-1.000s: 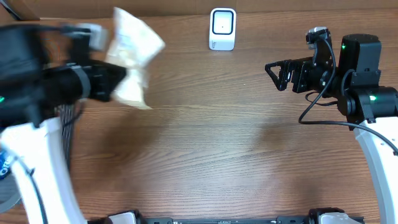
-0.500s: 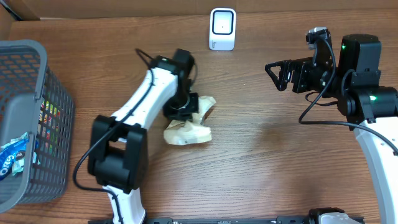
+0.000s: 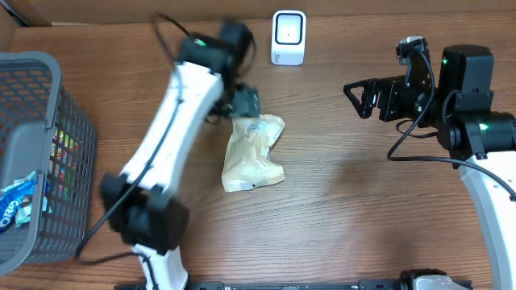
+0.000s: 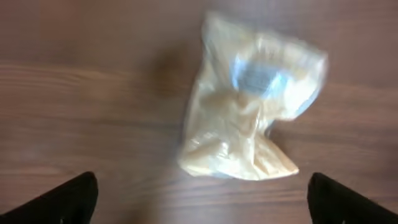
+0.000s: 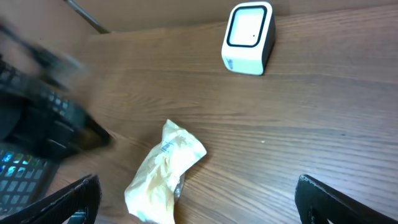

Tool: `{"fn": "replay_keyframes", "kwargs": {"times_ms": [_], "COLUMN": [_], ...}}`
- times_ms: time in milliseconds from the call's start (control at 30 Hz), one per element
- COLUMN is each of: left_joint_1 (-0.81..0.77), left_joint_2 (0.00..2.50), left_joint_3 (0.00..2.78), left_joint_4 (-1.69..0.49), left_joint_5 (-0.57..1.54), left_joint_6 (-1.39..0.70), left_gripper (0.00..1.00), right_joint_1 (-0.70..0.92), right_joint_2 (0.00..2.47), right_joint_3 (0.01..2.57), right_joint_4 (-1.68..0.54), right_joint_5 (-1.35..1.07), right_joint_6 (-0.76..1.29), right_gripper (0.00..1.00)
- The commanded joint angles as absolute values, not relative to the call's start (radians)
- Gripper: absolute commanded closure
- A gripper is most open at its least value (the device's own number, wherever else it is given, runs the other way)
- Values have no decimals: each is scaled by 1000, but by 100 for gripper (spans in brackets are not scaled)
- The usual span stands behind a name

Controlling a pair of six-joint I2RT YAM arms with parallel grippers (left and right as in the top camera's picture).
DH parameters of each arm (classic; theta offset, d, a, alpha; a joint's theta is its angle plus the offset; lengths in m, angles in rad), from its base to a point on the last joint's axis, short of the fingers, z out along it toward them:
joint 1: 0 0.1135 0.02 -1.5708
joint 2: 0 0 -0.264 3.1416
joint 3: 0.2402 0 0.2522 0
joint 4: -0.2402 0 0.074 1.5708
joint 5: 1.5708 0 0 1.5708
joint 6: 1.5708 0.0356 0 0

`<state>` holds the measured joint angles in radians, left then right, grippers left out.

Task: Scan the item barcode
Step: 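Lift the beige bag out and drop it on the table center, then reach the left gripper back into the basket and grasp the Haribo bag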

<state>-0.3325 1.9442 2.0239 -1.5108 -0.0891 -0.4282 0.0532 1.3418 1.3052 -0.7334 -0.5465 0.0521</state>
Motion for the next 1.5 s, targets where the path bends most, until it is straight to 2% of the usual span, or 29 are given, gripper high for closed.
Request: {"fn": "replay_keyframes", "kwargs": {"times_ms": [0,133,233,267,300,433,533,667,800,1033,1233,1300,1333,1367,1400,1433,1467], "left_joint_1": [-219,7,332,389,525,733,884,965,947,920,920,920,920,920,920,920,920], "left_joint_2": [1780,1679,1626,1624,1622,1625,1625,1632,1654,1746,1837,1863,1872,1876,1876,1874,1873], "left_joint_3": [2230,2265,2239,2231,2208,2113,1953,1741,1559,1340,1311,1311,1311,1311,1311,1316,1319], "left_joint_4": [-1600,-1670,-1690,-1690,-1690,-1667,-1565,-1356,-1172,-927,-862,-862,-862,-863,-863,-865,-869], "left_joint_5": [-247,-250,-151,-130,-84,-69,-64,116,219,226,230,230,233,247,258,279,284], "left_joint_6": [-415,-418,-405,-402,-395,-372,-339,-179,-85,-105,-110,-112,-112,-112,-112,-112,-113], "left_gripper": [1,0,0,0,0,1,0,0,0,0,0,6,15,37,52,74,81], "right_joint_1": [57,57,57,57,57,57,57,57,57,57,57,57,57,57,57,57,57], "right_joint_2": [1338,1338,1338,1338,1338,1338,1338,1338,1338,1338,1338,1338,1338,1338,1338,1338,1338], "right_joint_3": [1335,1335,1335,1335,1335,1335,1335,1335,1335,1335,1335,1335,1335,1335,1335,1335,1335], "right_joint_4": [-729,-729,-729,-729,-730,-729,-728,-729,-729,-744,-756,-756,-756,-758,-759,-758,-758], "right_joint_5": [-552,-552,-552,-552,-552,-552,-552,-552,-552,-552,-552,-552,-553,-553,-553,-552,-553], "right_joint_6": [52,52,52,52,52,52,52,52,52,52,52,52,52,52,52,52,52], "right_gripper": [0,0,0,0,0,0,0,0,0,0,0,0,0,0,0,0,0]}}
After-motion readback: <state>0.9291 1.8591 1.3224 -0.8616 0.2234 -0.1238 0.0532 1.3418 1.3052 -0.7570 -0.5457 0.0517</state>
